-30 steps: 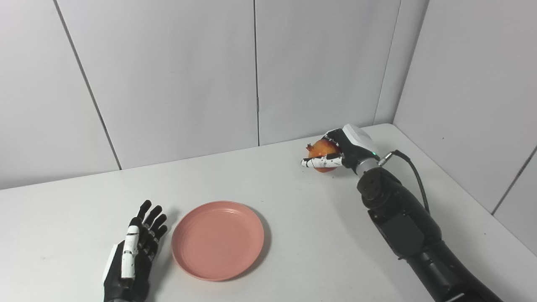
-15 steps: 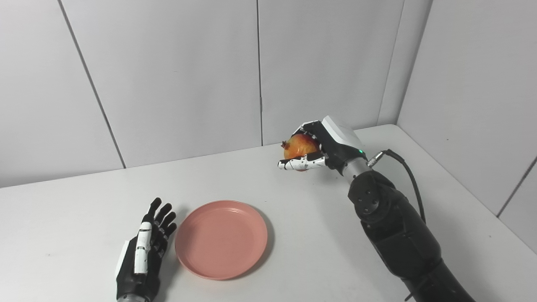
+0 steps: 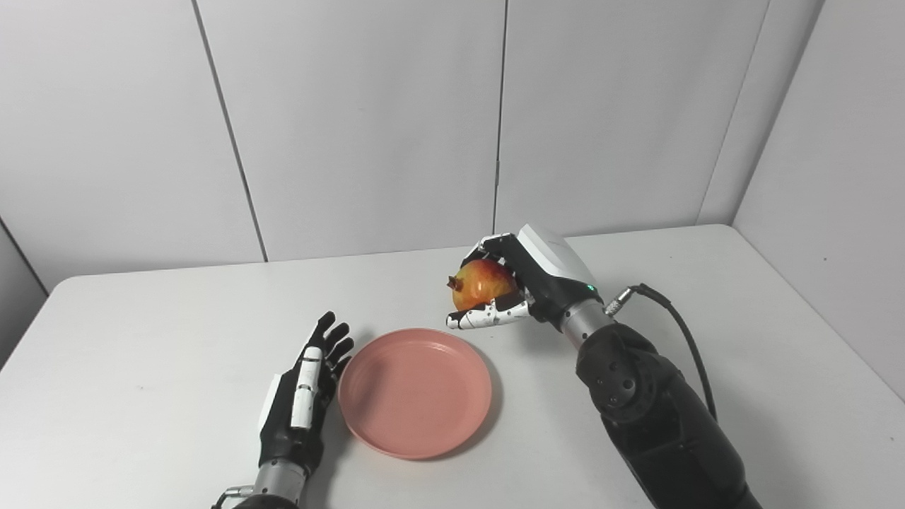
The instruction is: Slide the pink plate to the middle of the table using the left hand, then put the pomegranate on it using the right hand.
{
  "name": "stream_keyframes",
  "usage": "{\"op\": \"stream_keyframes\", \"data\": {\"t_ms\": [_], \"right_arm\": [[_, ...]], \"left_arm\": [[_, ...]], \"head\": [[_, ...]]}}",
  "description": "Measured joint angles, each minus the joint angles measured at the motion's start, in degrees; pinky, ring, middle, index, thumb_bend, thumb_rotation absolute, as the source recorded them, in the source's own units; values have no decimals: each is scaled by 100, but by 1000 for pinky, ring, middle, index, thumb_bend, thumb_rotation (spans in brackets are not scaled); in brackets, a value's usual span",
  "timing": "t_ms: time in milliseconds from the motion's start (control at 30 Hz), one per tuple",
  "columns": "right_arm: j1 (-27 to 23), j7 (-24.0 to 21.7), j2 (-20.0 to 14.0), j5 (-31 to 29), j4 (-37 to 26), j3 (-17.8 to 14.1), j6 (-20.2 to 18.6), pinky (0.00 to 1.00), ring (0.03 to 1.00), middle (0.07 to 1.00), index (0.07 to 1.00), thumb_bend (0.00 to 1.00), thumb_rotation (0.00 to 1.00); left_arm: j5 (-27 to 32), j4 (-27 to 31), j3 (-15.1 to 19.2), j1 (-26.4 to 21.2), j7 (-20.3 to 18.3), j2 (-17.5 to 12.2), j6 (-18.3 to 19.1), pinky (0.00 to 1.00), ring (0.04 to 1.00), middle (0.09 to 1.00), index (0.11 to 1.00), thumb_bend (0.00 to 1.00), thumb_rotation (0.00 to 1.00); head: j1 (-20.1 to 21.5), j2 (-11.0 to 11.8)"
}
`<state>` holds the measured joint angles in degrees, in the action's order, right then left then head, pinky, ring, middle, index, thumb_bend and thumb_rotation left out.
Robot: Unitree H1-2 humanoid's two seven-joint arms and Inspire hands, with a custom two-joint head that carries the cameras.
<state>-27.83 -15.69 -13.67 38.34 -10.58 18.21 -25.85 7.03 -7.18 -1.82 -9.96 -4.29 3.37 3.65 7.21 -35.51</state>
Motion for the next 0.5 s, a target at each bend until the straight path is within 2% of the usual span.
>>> {"op": "stream_keyframes", "data": {"t_ms": [100, 133, 167, 233, 300, 400, 500], "right_arm": [[0, 1, 138, 53, 51, 185, 7, 293, 388, 471, 553, 375, 198], [0, 0, 187, 54, 64, 224, 11, 339, 441, 530, 627, 376, 227], [-1, 0, 223, 59, 84, 276, 29, 354, 460, 549, 653, 376, 238], [-11, -3, 260, 73, 194, 382, 104, 341, 433, 506, 601, 381, 247], [-11, -5, 268, 92, 315, 490, 186, 273, 358, 432, 537, 388, 213], [-10, -2, 288, 99, 459, 591, 327, 263, 351, 432, 530, 384, 215], [-8, 9, 334, 108, 563, 662, 408, 298, 393, 475, 545, 377, 252]], "left_arm": [[-158, -49, -30, 0, 94, 62, -106, 895, 919, 931, 928, 385, 1000], [-202, -75, -39, -2, 114, 76, -155, 899, 923, 935, 933, 384, 1000], [-232, -109, -47, -5, 131, 86, -207, 901, 924, 936, 934, 384, 1000], [-315, -137, -51, -21, 168, 107, -224, 901, 925, 934, 933, 390, 1000], [-375, -143, -46, -30, 256, 155, -227, 907, 926, 932, 932, 390, 1000], [-486, -175, -44, -61, 418, 229, -239, 909, 928, 934, 936, 394, 1000], [-593, -208, -40, -76, 515, 296, -266, 907, 927, 934, 936, 397, 1000]], "head": [[-62, -18], [-62, -18], [-149, -53], [-246, -88], [-430, -149], [-518, -176], [-694, -229]]}}
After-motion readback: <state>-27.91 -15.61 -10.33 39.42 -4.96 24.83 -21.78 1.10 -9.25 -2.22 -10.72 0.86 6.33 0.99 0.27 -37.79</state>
